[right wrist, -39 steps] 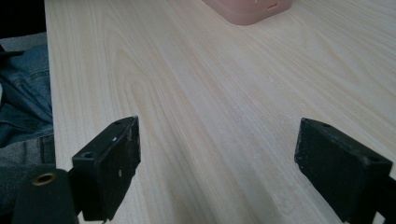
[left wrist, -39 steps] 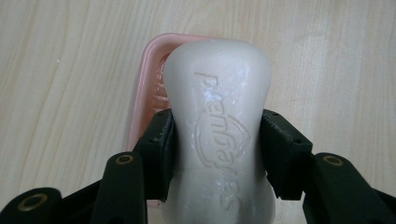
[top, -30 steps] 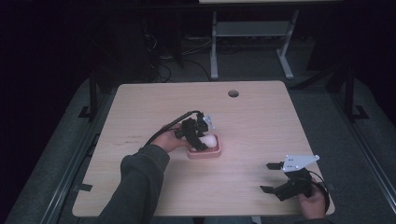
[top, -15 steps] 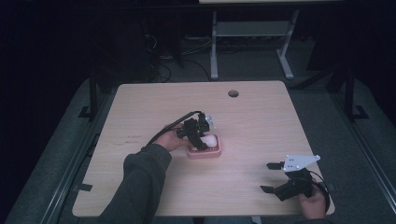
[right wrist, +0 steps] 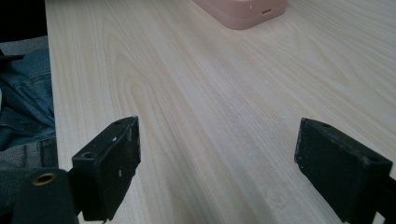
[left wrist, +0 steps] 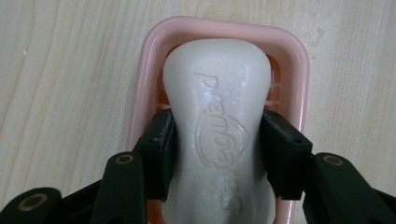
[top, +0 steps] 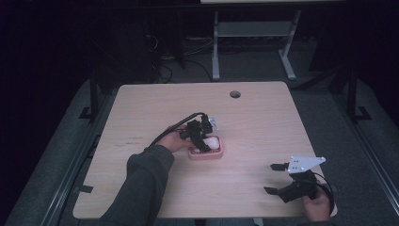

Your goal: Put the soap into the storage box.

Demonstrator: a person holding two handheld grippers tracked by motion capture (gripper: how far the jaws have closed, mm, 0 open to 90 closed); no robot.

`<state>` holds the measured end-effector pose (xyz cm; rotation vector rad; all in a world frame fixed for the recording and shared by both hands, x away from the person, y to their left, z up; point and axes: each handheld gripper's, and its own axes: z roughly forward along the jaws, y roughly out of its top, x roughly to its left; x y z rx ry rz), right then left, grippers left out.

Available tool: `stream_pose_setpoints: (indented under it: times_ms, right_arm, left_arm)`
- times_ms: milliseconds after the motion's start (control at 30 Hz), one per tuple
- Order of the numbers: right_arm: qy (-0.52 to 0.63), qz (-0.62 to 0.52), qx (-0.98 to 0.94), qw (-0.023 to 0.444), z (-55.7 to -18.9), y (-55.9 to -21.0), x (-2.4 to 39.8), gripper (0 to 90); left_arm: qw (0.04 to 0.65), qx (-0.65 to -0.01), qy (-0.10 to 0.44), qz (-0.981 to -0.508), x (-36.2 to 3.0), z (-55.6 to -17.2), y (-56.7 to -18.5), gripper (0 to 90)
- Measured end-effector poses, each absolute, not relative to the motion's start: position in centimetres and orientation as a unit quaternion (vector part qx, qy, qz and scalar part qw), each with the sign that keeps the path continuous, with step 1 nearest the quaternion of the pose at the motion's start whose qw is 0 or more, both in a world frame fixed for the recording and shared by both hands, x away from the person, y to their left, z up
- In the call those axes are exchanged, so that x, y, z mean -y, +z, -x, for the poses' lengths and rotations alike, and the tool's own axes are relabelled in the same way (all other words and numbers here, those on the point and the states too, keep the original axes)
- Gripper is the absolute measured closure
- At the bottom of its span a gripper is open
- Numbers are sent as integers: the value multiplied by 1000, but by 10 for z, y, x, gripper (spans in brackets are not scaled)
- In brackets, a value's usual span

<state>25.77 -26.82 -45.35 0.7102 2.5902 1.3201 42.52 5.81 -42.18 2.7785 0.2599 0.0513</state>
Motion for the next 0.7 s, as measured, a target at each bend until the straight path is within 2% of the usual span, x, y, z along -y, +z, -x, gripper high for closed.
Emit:
stream_pose_setpoints:
  times_ms: [467, 700]
  right_arm:
    - [439, -237, -864, 73, -258, -454, 267, 140]
    - [434, -236, -867, 69, -259, -455, 265, 140]
  left_arm:
    - [173, -93, 28, -980, -59, -423, -421, 485]
    - [186, -101, 33, -977, -64, -421, -416, 424]
